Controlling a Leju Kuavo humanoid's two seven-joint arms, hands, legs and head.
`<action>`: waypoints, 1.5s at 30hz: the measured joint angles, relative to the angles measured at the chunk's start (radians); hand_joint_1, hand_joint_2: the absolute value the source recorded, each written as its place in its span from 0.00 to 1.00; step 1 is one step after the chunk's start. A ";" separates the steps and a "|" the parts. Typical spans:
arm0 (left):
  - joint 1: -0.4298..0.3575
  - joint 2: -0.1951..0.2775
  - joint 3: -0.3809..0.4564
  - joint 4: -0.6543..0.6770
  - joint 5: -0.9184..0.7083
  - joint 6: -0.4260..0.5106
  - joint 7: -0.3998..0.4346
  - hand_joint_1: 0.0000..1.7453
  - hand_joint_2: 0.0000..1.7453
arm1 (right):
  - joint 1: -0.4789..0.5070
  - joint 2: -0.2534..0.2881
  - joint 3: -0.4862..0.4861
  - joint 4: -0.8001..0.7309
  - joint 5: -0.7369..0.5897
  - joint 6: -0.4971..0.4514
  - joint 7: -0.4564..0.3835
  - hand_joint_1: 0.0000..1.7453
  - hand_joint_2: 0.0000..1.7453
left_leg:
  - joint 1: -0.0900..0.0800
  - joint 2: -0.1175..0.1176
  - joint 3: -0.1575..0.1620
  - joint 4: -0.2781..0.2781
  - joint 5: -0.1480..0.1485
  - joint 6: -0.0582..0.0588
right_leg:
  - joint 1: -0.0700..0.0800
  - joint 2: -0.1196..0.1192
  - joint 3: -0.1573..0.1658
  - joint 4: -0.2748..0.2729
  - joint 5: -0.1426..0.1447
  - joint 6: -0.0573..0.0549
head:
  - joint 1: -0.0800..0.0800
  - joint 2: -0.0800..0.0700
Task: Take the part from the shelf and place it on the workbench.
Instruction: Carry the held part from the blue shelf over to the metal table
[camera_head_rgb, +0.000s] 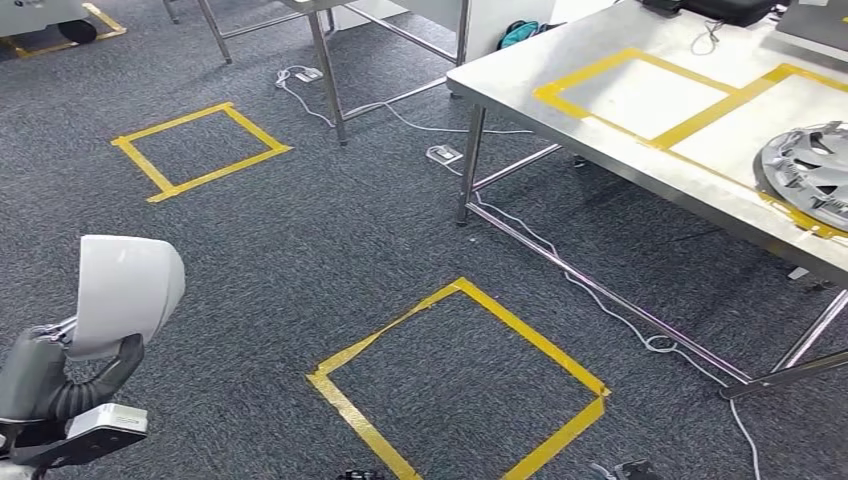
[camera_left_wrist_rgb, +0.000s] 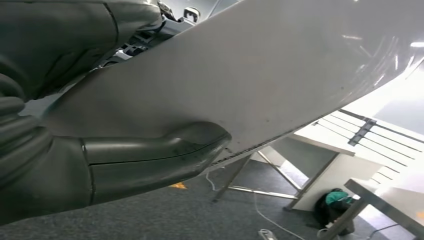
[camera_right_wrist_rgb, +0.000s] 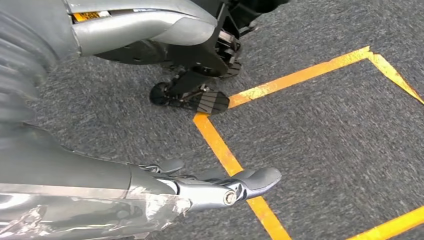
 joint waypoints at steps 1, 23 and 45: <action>-0.001 0.000 -0.002 0.000 0.000 0.000 0.000 0.87 1.00 | 0.002 0.000 -0.001 0.000 0.000 0.001 0.000 0.00 1.00 | 0.007 0.000 0.021 -0.033 0.019 -0.009 | -0.007 0.004 -0.004 0.008 -0.005 0.008 | 0.000 0.000; -0.054 0.031 -0.074 0.000 -0.084 0.018 0.041 0.87 1.00 | 0.004 0.005 -0.037 -0.035 0.041 0.047 -0.006 0.00 1.00 | 0.042 0.011 0.333 -0.284 -0.033 0.010 | -0.031 -0.040 -0.071 0.050 0.009 0.073 | 0.007 0.000; -0.070 0.060 -0.126 0.003 -0.145 0.019 0.031 0.87 1.00 | -0.037 0.006 -0.061 -0.005 0.070 0.028 -0.040 0.00 1.00 | 0.027 0.030 0.100 -0.227 0.107 0.052 | -0.049 -0.023 0.004 0.341 -0.326 0.101 | 0.004 0.000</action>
